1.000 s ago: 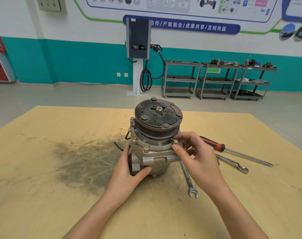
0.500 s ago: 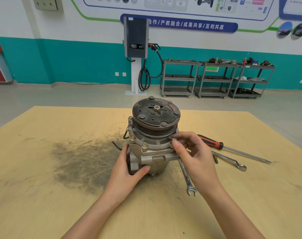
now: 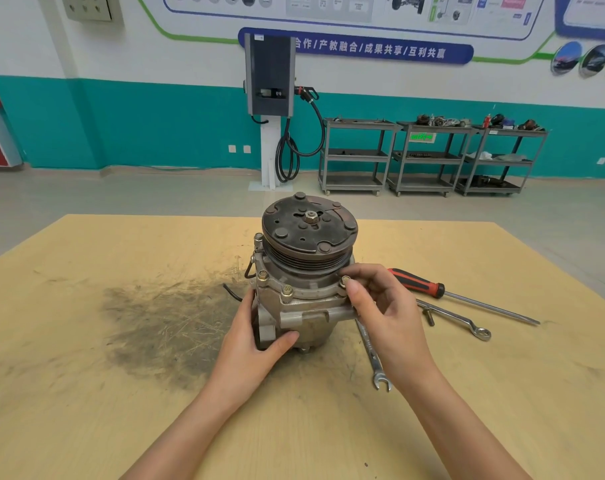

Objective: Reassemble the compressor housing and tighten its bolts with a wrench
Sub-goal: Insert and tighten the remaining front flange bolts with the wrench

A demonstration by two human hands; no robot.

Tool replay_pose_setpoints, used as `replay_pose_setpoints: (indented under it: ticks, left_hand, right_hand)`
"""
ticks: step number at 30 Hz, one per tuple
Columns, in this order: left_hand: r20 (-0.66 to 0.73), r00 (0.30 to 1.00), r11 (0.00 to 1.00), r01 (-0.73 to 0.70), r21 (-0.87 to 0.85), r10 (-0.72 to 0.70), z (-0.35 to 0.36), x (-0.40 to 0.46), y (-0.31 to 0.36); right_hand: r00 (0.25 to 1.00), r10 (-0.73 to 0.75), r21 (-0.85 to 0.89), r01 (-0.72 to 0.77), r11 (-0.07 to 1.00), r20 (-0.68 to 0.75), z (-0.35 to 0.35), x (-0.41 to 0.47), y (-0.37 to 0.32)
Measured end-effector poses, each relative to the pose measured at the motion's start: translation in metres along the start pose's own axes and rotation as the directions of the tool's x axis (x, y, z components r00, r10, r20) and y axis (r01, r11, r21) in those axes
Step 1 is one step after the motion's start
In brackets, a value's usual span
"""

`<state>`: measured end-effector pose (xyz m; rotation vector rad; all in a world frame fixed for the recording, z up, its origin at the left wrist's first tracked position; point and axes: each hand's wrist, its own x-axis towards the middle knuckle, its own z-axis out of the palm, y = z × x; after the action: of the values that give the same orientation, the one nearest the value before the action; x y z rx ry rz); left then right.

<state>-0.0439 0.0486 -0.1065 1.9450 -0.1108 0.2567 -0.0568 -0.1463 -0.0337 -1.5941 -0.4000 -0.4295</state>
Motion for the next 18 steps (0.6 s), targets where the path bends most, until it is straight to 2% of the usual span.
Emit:
replay_pose_setpoints:
  ticks: [7, 13, 18]
  left_hand:
    - [-0.004, 1.000, 1.000, -0.008, -0.009, 0.008, -0.0003, -0.0005, 0.0032]
    - [-0.005, 1.000, 1.000, -0.005, 0.001, 0.005, 0.0000, -0.0002, 0.0002]
    - [-0.013, 1.000, 1.000, -0.011, 0.000, 0.011, 0.0011, 0.0007, -0.0017]
  right_hand:
    - [0.999, 0.017, 0.040, -0.015, 0.999, -0.039, 0.0038, 0.0027, 0.0037]
    - [0.999, 0.020, 0.053, -0.022, 0.998, 0.042, -0.0014, -0.0014, 0.0019]
    - [1.000, 0.026, 0.061, -0.027, 0.998, 0.005, 0.0014, 0.0008, 0.0033]
